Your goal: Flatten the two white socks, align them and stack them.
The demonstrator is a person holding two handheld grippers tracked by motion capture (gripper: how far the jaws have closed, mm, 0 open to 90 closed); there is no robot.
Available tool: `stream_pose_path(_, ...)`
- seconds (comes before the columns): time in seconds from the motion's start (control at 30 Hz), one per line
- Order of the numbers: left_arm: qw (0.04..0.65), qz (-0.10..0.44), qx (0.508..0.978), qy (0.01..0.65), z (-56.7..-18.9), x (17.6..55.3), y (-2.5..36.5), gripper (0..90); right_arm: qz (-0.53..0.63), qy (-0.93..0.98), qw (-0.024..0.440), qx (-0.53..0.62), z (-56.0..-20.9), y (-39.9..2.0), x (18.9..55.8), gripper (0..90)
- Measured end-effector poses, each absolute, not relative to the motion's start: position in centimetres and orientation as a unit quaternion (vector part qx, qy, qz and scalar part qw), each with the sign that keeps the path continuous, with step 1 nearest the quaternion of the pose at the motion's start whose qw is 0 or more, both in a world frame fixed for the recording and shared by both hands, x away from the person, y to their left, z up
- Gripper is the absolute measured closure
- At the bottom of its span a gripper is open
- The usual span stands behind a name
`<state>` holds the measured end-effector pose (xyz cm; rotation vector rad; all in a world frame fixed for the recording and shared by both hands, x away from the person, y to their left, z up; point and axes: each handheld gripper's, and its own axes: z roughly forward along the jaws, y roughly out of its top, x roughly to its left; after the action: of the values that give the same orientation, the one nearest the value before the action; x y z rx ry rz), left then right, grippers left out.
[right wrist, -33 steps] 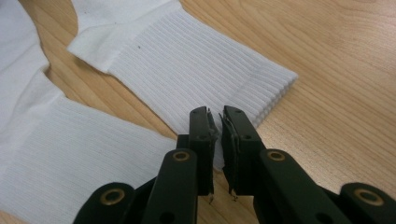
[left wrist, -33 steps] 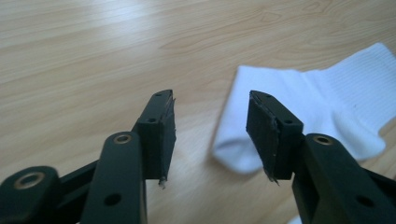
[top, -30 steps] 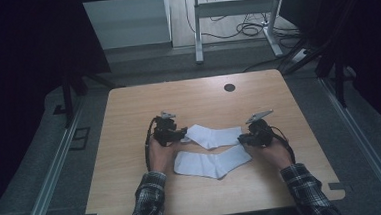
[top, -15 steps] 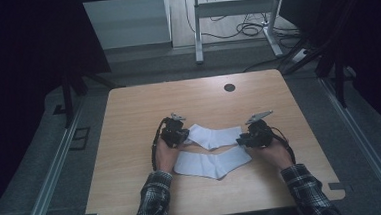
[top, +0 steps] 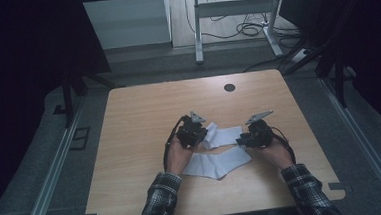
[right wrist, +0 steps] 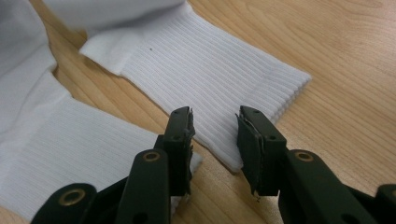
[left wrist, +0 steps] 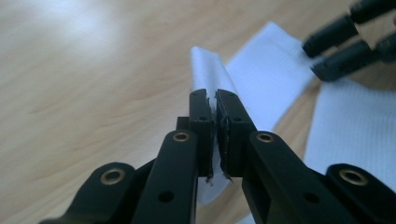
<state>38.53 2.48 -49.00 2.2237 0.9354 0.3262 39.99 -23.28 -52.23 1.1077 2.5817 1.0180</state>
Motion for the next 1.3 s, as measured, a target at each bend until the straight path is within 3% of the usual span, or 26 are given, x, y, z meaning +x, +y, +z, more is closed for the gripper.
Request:
stream_pose_path(0.33, 0.374, 0.043, 0.868, 0.323, -50.5, 37.6, -0.6, 74.4, 0.343, 0.861, 0.072, 0.368, -52.3, -23.4, 40.1, 63.0)
stream_pose_path(0.5, 0.4, 0.072, 0.852, 0.33, -48.6, 37.5, -0.1, 61.5, 0.343, 0.86, 0.072, 0.372, -52.3, -23.5, 40.1, 62.9)
stream_pose_path(0.63, 0.38, 0.103, 0.85, 0.35, -48.0, 38.0, 0.6, 59.1, 0.344, 0.859, 0.071, 0.372, -52.3, -23.6, 40.1, 62.9)
stream_pose_path(0.83, 0.335, 0.102, 0.858, 0.375, -50.6, 38.5, 0.9, 58.0, 0.344, 0.859, 0.071, 0.372, -52.3, -23.7, 40.1, 62.9)
stream_pose_path(0.9, 0.322, 0.099, 0.864, 0.374, -51.4, 38.5, 0.7, 62.0, 0.344, 0.859, 0.071, 0.372, -52.3, -23.7, 40.1, 62.9)
stream_pose_path(1.0, 0.319, 0.099, 0.866, 0.372, -51.5, 38.5, 0.9, 82.5, 0.345, 0.858, 0.072, 0.373, -52.3, -23.7, 40.1, 63.0)
stream_pose_path(1.3, 0.339, 0.165, 0.83, 0.41, -47.9, 38.5, 5.3, 83.5, 0.346, 0.858, 0.074, 0.374, -52.3, -23.8, 40.1, 62.3)
